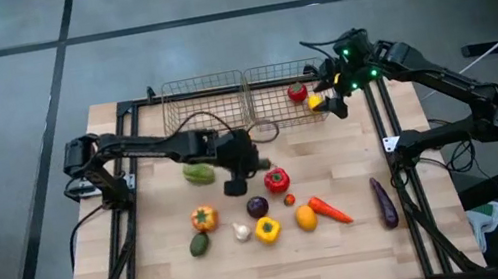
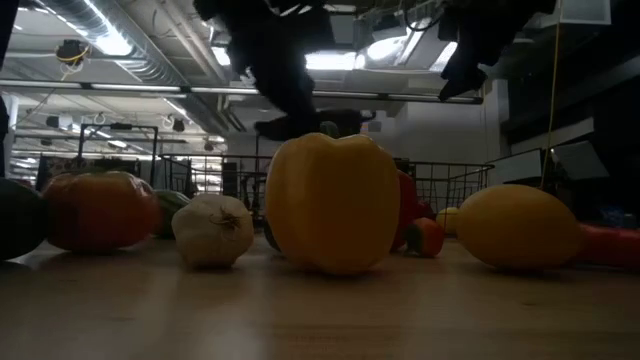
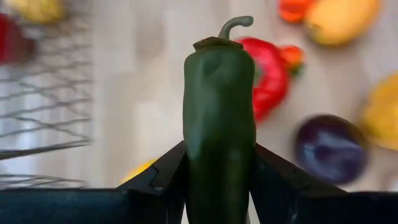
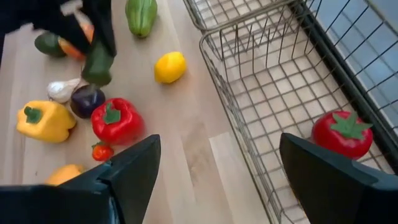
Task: Sort produce into baskets
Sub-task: Put the green chili pepper into the left golden wire basket
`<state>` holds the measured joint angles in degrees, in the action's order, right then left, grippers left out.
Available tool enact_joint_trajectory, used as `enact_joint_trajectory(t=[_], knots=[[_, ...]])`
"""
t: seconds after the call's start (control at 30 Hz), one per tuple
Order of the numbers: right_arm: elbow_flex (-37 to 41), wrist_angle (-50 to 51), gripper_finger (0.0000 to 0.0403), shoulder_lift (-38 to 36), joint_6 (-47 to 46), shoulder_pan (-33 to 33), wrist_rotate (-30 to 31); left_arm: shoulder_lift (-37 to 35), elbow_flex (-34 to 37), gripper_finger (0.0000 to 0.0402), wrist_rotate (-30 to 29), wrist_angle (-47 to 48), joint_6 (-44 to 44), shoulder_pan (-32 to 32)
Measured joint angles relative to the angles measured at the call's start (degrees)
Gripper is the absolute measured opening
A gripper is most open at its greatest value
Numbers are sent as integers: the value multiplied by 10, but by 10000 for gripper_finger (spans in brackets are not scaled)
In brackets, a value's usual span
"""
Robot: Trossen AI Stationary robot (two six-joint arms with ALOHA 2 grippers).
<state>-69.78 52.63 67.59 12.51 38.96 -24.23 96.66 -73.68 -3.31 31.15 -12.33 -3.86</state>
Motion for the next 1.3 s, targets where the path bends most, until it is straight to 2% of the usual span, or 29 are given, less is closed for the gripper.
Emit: enact_joint_trajectory(t=[0.2,0.33,0.63,0.83,1.17,1.3], knots=[[18,4,326,0,2,0,-23,-1,-53,143,-67,42,-32,-50],[51,-2,326,0,2,0,-46,-1,-65,143,-81,61,-33,-95],[128,-61,326,0,-1,0,-74,-1,-65,143,-82,103,-33,-200],[140,-82,326,0,-2,0,-73,-1,-65,143,-82,103,-32,-251],[140,-102,326,0,-2,0,-73,35,-65,143,-45,108,-33,-282],[140,-102,326,0,-2,0,-73,58,-65,143,-44,103,-71,-282]])
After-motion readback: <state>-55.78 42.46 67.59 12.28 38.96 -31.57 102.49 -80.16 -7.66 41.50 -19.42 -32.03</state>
